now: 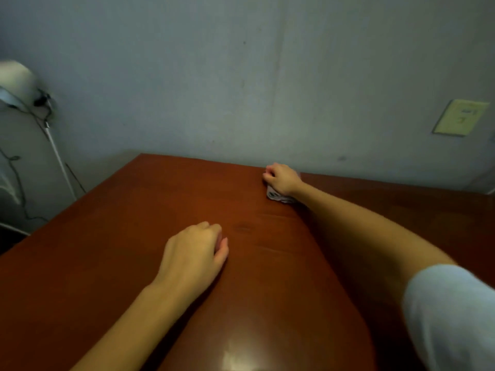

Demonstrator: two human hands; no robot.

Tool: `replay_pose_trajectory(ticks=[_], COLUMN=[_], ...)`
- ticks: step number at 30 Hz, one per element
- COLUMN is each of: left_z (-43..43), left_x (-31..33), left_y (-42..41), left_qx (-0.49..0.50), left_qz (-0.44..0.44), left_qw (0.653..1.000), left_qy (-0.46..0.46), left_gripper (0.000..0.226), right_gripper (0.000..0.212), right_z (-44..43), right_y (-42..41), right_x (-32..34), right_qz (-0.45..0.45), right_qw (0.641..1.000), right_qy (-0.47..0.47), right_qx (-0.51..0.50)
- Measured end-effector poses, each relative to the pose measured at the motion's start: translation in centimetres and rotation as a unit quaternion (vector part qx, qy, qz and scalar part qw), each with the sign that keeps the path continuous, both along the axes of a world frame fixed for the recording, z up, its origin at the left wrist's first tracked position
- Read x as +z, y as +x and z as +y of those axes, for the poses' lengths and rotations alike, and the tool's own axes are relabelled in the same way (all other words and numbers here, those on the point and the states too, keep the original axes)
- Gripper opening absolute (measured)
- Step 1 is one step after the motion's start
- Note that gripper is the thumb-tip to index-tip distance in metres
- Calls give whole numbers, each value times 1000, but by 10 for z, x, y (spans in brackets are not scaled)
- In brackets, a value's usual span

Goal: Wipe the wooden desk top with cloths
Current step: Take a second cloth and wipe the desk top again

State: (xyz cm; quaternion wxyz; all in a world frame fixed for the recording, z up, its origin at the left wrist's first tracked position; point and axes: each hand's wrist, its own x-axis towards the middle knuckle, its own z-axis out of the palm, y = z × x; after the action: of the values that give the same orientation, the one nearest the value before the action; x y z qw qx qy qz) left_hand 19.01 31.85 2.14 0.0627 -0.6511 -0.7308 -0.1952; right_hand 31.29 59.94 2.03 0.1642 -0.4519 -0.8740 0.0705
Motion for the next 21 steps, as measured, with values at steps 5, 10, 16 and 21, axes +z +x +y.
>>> replay_pose_trajectory(ticks=[5, 10, 16, 21], left_z=[46, 66, 72, 76], left_x=[1, -3, -11, -12], left_y=[27, 40, 40, 39], left_qx=[2, -5, -4, -9], left_qz=[-23, -28, -38, -47], left_qw=[1000, 999, 997, 997], left_qy=[-9, 20, 63, 65], left_gripper=[26, 25, 23, 24], right_gripper=[25, 30, 32, 34], right_z=[20, 30, 57, 88], right_y=[-8, -8, -14, -27], right_x=[2, -3, -2, 1], right_qz=[-7, -21, -24, -35], right_qw=[998, 998, 998, 991], right_qy=[16, 20, -11, -72], right_qx=[-59, -58, -65, -103])
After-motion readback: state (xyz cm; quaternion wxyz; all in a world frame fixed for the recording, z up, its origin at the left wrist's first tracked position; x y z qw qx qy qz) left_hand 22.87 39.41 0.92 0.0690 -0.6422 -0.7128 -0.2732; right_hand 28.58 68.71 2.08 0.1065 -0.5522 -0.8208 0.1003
